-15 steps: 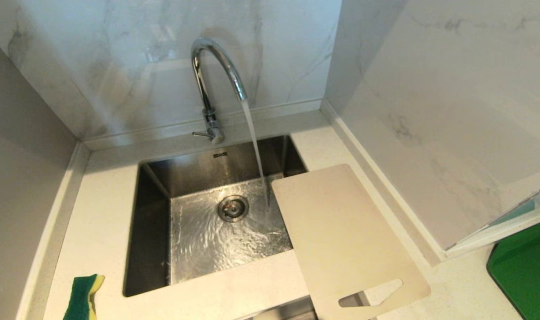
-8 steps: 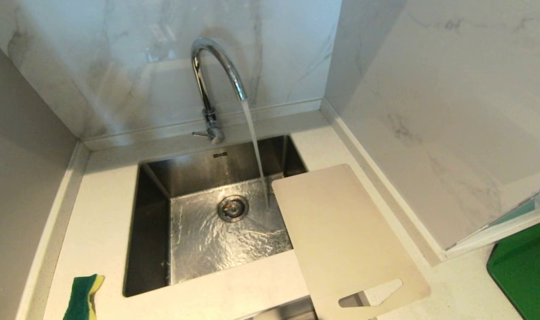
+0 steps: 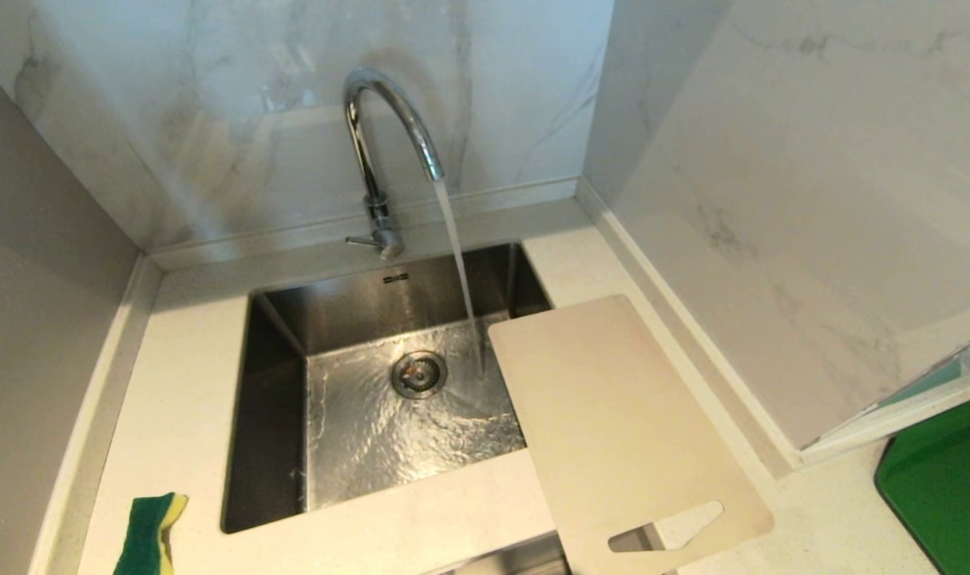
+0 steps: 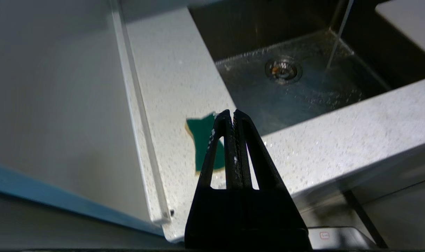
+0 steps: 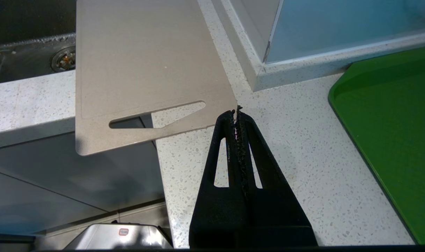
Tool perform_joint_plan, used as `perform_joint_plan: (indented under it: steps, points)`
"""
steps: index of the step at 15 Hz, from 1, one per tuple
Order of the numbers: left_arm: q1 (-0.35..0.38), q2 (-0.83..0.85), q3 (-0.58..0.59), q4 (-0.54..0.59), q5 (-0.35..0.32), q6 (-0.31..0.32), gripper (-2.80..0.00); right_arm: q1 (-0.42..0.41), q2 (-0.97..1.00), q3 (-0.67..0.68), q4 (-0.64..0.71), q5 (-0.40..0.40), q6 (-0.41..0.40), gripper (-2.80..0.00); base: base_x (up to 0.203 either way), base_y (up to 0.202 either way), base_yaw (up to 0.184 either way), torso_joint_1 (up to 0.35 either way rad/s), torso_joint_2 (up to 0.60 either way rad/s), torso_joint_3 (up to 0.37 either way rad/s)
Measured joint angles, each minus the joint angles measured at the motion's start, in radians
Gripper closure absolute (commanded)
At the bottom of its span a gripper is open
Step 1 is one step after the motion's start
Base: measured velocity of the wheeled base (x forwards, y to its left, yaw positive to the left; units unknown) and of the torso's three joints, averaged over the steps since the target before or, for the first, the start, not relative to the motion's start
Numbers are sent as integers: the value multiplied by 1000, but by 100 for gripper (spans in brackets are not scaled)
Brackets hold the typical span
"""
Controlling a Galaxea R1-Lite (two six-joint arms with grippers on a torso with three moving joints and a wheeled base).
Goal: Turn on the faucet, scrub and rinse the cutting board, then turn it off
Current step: Turn off the tap
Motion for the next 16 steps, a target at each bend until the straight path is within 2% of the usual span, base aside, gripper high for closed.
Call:
perform_joint_plan:
  steps: [4,10,12,16]
  points:
    - [-2,184,-276,77,-2,20,0,0,0,0,0,0,0,0,0,0,0,0,0,0]
    - [-6,559,-585,93,17,69,0,0,0,0,0,-1,0,0,0,0,0,0,0,0]
    - [-34,655,-654,101,74,79,0,0,0,0,0,0,0,0,0,0,0,0,0,0]
    - [-204,803,-773,134,273,79,0,0,0,0,0,0,0,0,0,0,0,0,0,0]
